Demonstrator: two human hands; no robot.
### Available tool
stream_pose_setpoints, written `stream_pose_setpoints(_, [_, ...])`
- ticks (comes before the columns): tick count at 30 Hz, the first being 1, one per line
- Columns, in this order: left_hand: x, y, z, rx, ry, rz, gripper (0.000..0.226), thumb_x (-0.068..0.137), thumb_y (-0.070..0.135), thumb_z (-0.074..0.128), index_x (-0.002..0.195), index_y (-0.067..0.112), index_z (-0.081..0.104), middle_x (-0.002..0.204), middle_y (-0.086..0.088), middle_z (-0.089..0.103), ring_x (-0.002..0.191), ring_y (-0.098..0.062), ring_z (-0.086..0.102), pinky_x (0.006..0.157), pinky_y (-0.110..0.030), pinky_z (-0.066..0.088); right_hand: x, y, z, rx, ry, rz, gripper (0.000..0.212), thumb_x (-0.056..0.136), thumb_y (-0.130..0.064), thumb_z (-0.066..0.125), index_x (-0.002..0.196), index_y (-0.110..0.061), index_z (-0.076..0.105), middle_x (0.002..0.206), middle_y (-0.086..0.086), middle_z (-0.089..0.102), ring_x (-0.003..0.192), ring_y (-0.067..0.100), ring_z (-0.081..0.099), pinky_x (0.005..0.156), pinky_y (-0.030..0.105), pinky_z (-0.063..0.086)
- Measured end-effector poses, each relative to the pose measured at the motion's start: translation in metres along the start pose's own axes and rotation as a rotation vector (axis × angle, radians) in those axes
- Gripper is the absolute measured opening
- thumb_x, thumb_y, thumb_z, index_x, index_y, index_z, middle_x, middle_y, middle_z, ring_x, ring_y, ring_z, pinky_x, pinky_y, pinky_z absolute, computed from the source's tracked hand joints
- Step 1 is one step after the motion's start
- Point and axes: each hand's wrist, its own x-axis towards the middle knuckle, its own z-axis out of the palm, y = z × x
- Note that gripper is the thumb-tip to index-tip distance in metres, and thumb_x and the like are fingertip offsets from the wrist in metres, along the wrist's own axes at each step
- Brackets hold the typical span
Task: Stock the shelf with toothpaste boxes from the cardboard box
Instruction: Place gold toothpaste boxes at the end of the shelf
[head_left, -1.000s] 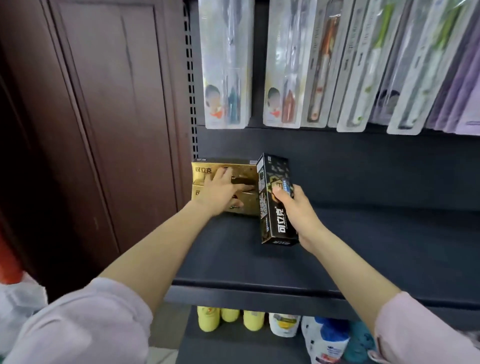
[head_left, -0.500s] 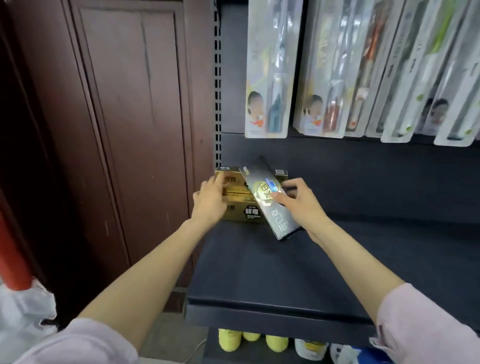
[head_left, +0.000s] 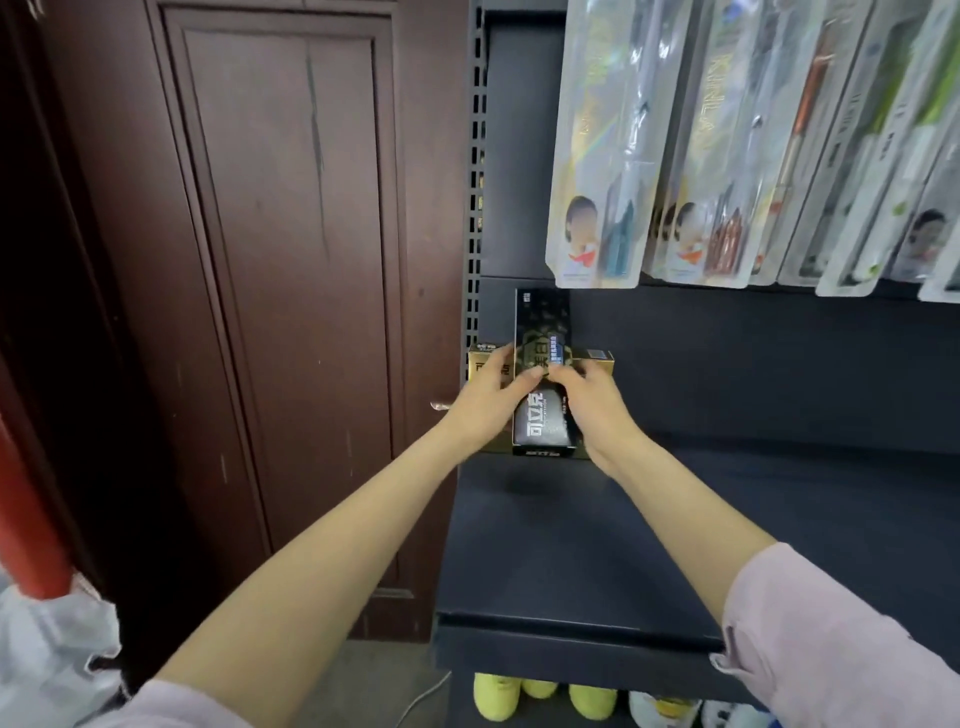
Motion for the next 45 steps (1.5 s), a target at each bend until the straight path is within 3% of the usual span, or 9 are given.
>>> stream_pose_setpoints(2, [0.004,0.006,-0.005,0.105,-0.061,0.09,0.059,0.096,0.033,0.05,0.149,0.018,0.028,0.141,-0.004,0.051,0.127,-0.019,0.049,0.109,-0.025,0.034,-0.001,-0.001,-0.008,-0.247,0.105,-0.096,0.035,0.091,-0.021,0.058,0.122,-0.007,0.05,0.122,0.008,0.051,0.107,0.019,0.054,0.089,0.027,0.043])
stream_pose_setpoints(4, [0.007,0.016,-0.013,0.28,-0.091,0.186,0.051,0.099,0.025,0.045,0.148,0.021,0.03,0.138,-0.006,0.052,0.124,-0.021,0.05,0.093,-0.016,0.035,-0.002,-0.001,-0.018,-0.465,0.213,-0.205,0.058,0.086,-0.017,0.066,0.134,-0.004,0.035,0.132,0.012,0.032,0.118,0.023,0.043,0.098,0.027,0.035])
stream_pose_setpoints(8, [0.021,0.03,-0.025,0.787,-0.122,0.319,0.045,0.101,0.031,0.037,0.145,0.04,0.029,0.136,-0.007,0.047,0.127,-0.028,0.042,0.103,-0.044,0.031,-0.005,0.004,-0.03,-0.65,0.378,-0.378,0.104,0.078,-0.014,0.075,0.15,-0.015,0.001,0.144,0.018,0.015,0.133,0.029,0.023,0.11,0.034,0.026])
stream_pose_setpoints(14, [0.029,0.025,-0.023,1.085,-0.157,0.436,0.045,0.101,0.038,0.035,0.143,0.048,0.026,0.143,0.007,0.04,0.126,-0.02,0.032,0.102,-0.044,0.025,0.0,0.014,-0.039,-1.002,0.131,-0.485,0.064,0.088,-0.023,0.064,0.144,-0.019,0.032,0.148,0.003,0.024,0.135,0.022,0.023,0.105,0.036,0.036])
stream_pose_setpoints(18, [0.031,0.004,-0.02,1.041,-0.056,0.4,0.04,0.1,0.039,0.037,0.139,0.046,0.037,0.14,0.014,0.042,0.127,-0.018,0.029,0.102,-0.041,0.025,0.007,0.016,-0.037,-1.07,0.087,-0.452,0.049,0.092,-0.023,0.057,0.137,-0.015,0.04,0.14,0.002,0.034,0.128,0.02,0.031,0.095,0.037,0.045])
stream_pose_setpoints(26, [0.027,0.003,-0.004,1.026,0.012,0.314,0.043,0.099,0.028,0.043,0.141,0.029,0.037,0.138,0.002,0.044,0.129,-0.023,0.037,0.101,-0.041,0.034,0.013,0.026,-0.033,-1.216,0.169,-0.49,0.049,0.091,-0.019,0.058,0.136,-0.016,0.039,0.139,0.003,0.034,0.125,0.02,0.034,0.08,0.035,0.051])
stream_pose_setpoints(34, [0.009,0.009,0.018,0.946,0.198,0.298,0.04,0.094,0.018,0.045,0.134,0.019,0.045,0.131,-0.004,0.047,0.123,-0.024,0.04,0.099,-0.038,0.033,0.006,0.014,-0.041,-0.983,0.09,-0.477,0.045,0.091,-0.012,0.056,0.135,-0.013,0.043,0.14,0.002,0.037,0.126,0.02,0.035,0.098,0.034,0.042])
stream_pose_setpoints(39, [-0.016,0.033,0.056,0.707,0.19,0.303,0.033,0.092,0.017,0.049,0.125,0.014,0.052,0.121,-0.008,0.056,0.114,-0.026,0.051,0.093,-0.042,0.045,-0.035,0.008,-0.092,-0.887,0.092,-0.498,0.037,0.094,-0.011,0.052,0.13,-0.015,0.049,0.136,0.002,0.041,0.124,0.017,0.04,0.098,0.025,0.036])
stream_pose_setpoints(45, [-0.065,0.09,0.155,0.426,0.066,0.244,0.016,0.088,0.017,0.051,0.1,0.018,0.061,0.081,0.006,0.063,0.086,-0.019,0.061,0.077,-0.034,0.051,-0.114,0.01,-0.212,-0.877,0.236,-0.358,0.023,0.093,-0.014,0.049,0.112,-0.016,0.062,0.11,0.002,0.059,0.098,0.017,0.058,0.087,0.035,0.049])
